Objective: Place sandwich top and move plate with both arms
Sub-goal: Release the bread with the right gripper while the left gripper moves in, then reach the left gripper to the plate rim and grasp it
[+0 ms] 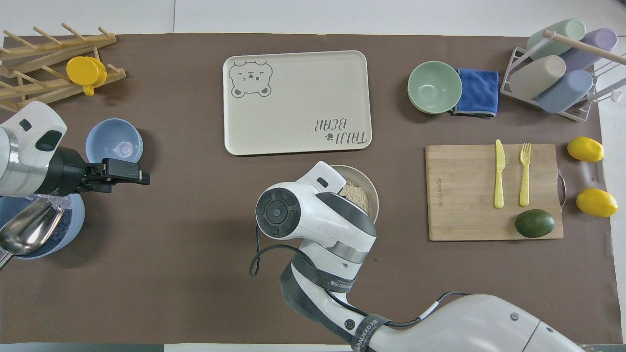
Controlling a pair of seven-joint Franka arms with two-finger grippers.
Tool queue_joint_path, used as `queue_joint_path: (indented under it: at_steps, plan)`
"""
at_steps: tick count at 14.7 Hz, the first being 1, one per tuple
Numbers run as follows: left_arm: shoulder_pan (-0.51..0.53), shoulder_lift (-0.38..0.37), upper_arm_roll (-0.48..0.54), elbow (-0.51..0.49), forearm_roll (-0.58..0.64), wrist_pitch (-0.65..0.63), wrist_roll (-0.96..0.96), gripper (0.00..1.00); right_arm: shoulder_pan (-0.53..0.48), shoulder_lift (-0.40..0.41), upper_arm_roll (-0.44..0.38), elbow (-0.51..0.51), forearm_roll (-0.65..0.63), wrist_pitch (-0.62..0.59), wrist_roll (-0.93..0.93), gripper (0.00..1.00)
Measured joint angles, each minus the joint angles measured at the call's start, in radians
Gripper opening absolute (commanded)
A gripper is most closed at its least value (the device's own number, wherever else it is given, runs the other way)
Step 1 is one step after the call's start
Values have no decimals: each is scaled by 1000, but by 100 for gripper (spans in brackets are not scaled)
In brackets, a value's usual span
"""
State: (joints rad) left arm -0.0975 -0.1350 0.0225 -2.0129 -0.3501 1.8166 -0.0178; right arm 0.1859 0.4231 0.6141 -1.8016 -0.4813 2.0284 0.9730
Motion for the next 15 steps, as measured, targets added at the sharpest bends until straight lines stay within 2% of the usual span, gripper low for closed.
queue_joint_path:
  at_steps: [3,4,6,8,9,12,15]
  plan:
    - [-2,0,0,-8,-5,8,0,100,-37,-45,-15,92,146,-6,-47,95]
    - [-2,0,0,-9,-5,9,0,100,-48,-69,-39,133,194,-41,-89,100]
    - [-8,1,0,-12,-7,21,0,100,-65,-124,-100,210,265,-155,-220,100]
    - [-36,8,-1,-28,-41,49,0,100,-94,-192,-164,242,337,-256,-371,100]
    - [-53,14,-1,-42,-69,71,0,100,-107,-231,-208,246,384,-305,-441,100]
    - [-124,39,-3,-101,-149,176,0,100,-114,-345,-412,248,512,-455,-668,100]
    - [-240,73,-6,-171,-225,348,-1,100,-118,-408,-607,257,539,-580,-879,100]
